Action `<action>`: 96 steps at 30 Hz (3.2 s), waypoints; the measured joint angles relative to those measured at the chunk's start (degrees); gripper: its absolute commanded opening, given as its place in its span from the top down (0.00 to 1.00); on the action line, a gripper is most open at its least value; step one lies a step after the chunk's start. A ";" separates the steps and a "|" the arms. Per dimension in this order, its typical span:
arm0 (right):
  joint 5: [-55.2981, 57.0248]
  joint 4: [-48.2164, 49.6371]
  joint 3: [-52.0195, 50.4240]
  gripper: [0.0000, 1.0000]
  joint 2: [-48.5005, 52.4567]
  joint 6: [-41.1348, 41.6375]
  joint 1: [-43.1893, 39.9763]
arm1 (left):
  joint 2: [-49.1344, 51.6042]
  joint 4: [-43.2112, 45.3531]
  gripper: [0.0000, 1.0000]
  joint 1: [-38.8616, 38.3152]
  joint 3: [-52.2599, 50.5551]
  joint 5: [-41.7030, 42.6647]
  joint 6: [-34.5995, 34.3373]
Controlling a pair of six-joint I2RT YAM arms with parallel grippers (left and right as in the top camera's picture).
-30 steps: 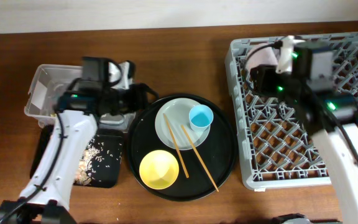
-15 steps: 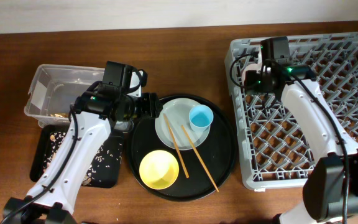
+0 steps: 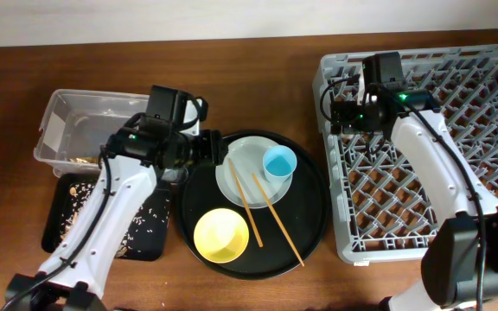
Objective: Sort waste into correct bins and load items into the dishwasher rack
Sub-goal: 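Place the pink cup upside down in the dish rack with the right gripper, then grasp the blue cup with the left gripper and pass it to the right gripper, then lower the blue cup upside down into the dish rack with the right gripper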
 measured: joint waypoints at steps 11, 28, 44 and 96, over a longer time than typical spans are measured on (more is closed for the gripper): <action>-7.76 -18.64 6.43 0.02 -18.10 0.02 0.00 | 4.74 7.87 0.52 -11.91 -0.04 -7.10 -4.87; -8.48 -23.61 3.69 0.00 -20.17 -0.55 0.00 | 16.83 17.00 1.00 -16.98 -0.31 -8.98 -7.61; -62.66 -18.97 3.69 0.00 -20.17 -28.81 0.00 | -4.39 18.95 1.00 2.58 7.23 47.74 -5.66; -14.47 -22.93 -1.11 0.52 -10.45 -1.62 -9.42 | -3.85 2.10 0.01 8.74 7.19 -2.82 -5.01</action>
